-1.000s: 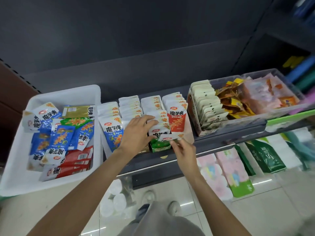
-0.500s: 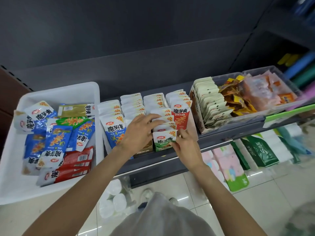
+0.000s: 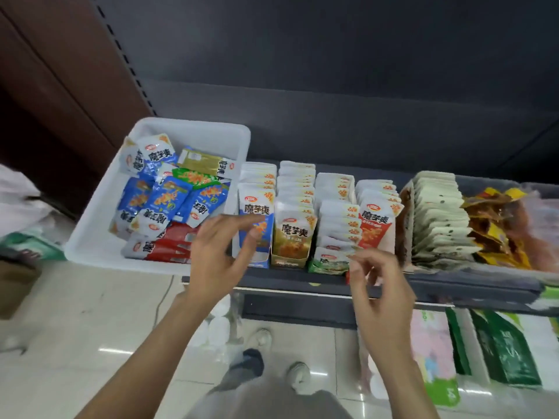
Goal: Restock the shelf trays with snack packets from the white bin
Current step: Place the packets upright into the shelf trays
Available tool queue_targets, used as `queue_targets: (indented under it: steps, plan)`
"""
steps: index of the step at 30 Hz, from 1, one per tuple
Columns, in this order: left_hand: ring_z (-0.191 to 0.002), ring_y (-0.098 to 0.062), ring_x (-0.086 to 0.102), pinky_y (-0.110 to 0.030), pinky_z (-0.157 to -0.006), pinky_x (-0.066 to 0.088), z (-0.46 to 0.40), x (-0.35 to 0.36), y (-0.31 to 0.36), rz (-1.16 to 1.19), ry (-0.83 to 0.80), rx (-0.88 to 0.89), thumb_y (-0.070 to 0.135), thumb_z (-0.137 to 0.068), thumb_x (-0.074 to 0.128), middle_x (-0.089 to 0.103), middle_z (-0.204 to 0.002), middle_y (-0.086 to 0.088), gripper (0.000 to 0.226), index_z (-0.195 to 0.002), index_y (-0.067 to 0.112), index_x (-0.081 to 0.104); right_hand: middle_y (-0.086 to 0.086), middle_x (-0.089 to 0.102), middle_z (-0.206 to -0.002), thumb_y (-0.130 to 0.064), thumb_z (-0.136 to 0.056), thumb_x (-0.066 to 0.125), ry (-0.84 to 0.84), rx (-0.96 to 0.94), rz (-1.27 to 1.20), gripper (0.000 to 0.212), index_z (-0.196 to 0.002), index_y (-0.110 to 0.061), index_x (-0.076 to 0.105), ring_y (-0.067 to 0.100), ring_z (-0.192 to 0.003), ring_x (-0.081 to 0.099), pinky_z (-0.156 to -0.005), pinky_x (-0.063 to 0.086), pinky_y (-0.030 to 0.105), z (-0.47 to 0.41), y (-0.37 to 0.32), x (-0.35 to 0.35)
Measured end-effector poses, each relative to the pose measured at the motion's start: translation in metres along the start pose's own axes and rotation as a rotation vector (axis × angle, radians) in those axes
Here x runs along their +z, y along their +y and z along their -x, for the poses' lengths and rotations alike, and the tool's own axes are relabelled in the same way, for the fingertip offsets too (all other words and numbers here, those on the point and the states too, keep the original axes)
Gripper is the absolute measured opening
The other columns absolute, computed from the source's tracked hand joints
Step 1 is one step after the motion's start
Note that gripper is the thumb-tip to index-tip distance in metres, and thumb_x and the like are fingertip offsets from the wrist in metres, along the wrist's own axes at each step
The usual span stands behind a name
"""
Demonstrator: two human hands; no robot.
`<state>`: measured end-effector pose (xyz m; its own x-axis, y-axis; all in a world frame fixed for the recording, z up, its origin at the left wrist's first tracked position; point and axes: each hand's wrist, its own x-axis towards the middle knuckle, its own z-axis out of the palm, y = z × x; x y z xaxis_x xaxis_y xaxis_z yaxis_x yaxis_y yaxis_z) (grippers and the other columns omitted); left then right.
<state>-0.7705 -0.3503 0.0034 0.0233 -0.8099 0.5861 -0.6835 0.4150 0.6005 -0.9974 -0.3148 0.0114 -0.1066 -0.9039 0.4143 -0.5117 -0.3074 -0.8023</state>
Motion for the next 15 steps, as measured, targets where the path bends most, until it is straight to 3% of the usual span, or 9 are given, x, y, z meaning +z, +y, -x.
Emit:
queue_targets:
  steps: [3,6,8,11,15]
  plan:
    - [-0.068,-0.008,0.054,-0.029,-0.066,0.045,0.021,-0.045,-0.014,-0.107,0.138,-0.164,0.026,-0.092,0.048,0.062,-0.077,0.013,0.026,-0.09,0.011,0.069,-0.009,0.058,-0.086,-0.018,-0.091,0.051,-0.204,-0.165,0.025,0.014,-0.096,-0.011,0.062,-0.006,-0.079,0.048,-0.073,0.035,0.004,-0.013,-0.015,0.031]
    - [-0.072,-0.002,0.052,-0.016,-0.067,0.04,0.024,-0.086,-0.043,-0.192,0.109,-0.281,0.03,-0.089,0.05,0.066,-0.083,0.012,0.022,-0.091,0.016,0.067,-0.008,0.06,-0.091,-0.019,-0.091,0.049,-0.417,-0.308,0.117,0.016,-0.098,-0.013,0.062,0.004,-0.084,0.047,-0.074,0.039,0.015,-0.03,-0.034,0.079]
    - [-0.081,-0.01,0.058,-0.022,-0.072,0.042,0.018,-0.105,-0.078,-0.244,0.009,-0.381,0.032,-0.087,0.055,0.068,-0.094,0.006,0.022,-0.097,0.018,0.067,-0.004,0.061,-0.103,-0.024,-0.093,0.047,-0.6,-0.356,0.204,0.021,-0.106,-0.015,0.062,0.011,-0.098,0.047,-0.082,0.04,0.024,-0.042,-0.048,0.116]
    - [-0.092,-0.03,0.061,-0.036,-0.079,0.047,0.005,-0.112,-0.145,-0.376,-0.189,-0.492,0.021,-0.083,0.068,0.063,-0.108,-0.008,0.032,-0.114,0.015,0.064,-0.003,0.053,-0.124,-0.025,-0.097,0.048,-0.81,-0.348,0.302,0.029,-0.123,-0.018,0.056,0.015,-0.118,0.039,-0.096,0.031,0.025,-0.057,-0.06,0.178]
    - [-0.13,-0.031,0.037,-0.038,-0.106,0.031,-0.021,-0.092,-0.203,-0.553,-0.57,-0.51,0.041,-0.085,0.064,0.039,-0.143,-0.012,0.072,-0.143,0.012,0.033,0.002,0.044,-0.138,-0.02,-0.095,0.05,-0.898,-0.325,0.462,0.043,-0.137,-0.016,0.044,0.021,-0.13,0.037,-0.107,0.03,0.032,-0.078,-0.048,0.268]
